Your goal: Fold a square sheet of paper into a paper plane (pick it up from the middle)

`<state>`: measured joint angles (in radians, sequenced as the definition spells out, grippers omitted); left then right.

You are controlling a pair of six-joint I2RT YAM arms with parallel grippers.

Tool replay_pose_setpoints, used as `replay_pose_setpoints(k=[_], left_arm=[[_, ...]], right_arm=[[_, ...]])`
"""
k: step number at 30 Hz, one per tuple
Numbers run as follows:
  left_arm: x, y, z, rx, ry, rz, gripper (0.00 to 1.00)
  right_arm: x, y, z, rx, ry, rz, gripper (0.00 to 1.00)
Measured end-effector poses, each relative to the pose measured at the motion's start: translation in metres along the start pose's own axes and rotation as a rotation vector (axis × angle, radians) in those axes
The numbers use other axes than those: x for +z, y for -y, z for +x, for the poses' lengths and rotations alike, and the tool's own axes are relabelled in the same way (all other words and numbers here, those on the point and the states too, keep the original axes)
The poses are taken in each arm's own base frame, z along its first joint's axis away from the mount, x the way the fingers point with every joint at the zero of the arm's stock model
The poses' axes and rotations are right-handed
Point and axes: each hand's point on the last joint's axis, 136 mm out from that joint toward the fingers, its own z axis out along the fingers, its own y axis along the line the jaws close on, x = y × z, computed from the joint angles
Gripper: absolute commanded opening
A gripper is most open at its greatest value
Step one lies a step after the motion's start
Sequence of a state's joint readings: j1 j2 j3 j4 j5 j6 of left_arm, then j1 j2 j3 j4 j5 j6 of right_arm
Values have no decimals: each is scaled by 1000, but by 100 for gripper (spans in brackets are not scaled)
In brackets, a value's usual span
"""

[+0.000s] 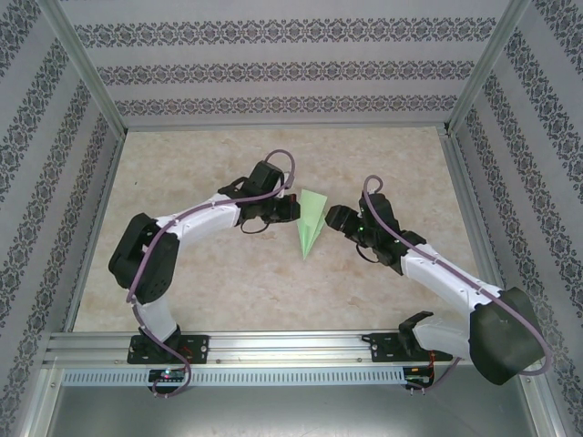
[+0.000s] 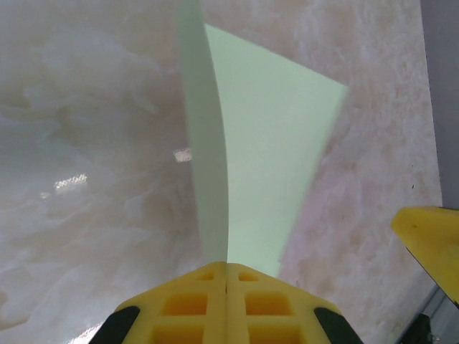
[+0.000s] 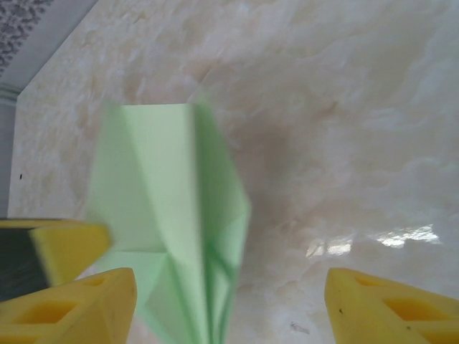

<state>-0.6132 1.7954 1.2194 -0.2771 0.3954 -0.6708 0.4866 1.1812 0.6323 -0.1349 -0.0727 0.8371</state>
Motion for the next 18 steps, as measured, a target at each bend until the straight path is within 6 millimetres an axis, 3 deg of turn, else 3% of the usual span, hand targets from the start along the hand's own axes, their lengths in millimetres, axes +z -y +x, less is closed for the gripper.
replay_pose_setpoints(k=[5, 12, 18], left_arm=[[26, -24, 17, -104, -49, 44, 0], [31, -41, 28, -166, -48, 56, 0], [32, -57, 38, -204, -61, 31, 0]], right_arm=[[12, -13, 22, -45, -68, -2, 56], [38, -28, 42, -101, -153, 33, 44], [56, -39, 54, -164, -208, 86, 43]])
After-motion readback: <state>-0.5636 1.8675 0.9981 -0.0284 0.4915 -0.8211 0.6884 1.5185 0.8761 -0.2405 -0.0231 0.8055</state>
